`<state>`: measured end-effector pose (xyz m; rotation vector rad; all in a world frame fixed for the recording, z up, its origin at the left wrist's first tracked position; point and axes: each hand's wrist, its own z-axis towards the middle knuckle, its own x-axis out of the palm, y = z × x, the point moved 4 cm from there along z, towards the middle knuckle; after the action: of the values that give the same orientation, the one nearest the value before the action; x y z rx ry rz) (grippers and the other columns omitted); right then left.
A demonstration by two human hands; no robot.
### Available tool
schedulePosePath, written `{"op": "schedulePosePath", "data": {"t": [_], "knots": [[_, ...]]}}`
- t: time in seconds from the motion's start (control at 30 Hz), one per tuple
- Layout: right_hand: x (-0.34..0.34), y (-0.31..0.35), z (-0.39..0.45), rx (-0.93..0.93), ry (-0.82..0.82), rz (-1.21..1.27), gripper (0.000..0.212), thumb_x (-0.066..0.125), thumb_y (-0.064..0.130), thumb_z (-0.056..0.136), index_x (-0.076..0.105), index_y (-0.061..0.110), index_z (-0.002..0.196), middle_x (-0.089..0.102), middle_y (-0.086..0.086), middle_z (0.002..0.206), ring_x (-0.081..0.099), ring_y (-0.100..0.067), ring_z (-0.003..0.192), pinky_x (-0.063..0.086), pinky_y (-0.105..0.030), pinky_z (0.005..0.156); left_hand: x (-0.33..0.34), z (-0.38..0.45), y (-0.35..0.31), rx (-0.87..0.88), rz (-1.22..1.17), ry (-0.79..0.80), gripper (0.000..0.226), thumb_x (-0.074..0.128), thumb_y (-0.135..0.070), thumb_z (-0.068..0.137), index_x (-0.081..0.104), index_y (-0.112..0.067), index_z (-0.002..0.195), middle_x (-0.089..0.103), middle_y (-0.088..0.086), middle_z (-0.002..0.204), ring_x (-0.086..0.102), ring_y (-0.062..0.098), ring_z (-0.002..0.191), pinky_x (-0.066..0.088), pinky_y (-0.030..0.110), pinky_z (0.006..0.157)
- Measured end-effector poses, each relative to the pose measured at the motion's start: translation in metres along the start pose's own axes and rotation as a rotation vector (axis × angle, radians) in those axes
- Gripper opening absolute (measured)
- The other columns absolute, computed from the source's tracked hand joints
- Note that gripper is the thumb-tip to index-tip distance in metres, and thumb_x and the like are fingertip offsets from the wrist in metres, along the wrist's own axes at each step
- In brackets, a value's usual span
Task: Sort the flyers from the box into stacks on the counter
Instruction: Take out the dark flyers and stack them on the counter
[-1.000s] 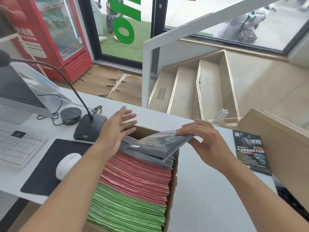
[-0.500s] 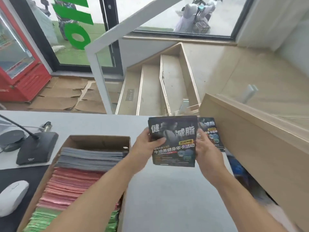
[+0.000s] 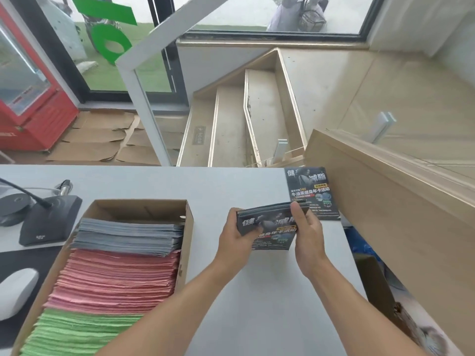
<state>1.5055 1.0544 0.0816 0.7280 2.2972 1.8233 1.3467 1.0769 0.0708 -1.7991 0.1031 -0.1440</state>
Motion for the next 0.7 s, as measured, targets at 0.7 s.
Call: {"op": "schedulePosePath", "data": {"t": [0.7], "knots": [[0.006,0.004,-0.004,-0.118,-0.053,0.010,0.017,0.068,0.040,0.092,0.070,0.030,0.079,0.072,-0.002,0.084,0.069,-0.036,0.089,0.054,-0.051,0.087,0.017,-0.007,-0.027,-0.073,-0.123,-0.282,0.028,0.065,-0.050,0.093,0.064,-0.023,0.097,0.074,-0.006,0.093,0.071,0.014,0.084,0.057,0.029,0.071]]}}
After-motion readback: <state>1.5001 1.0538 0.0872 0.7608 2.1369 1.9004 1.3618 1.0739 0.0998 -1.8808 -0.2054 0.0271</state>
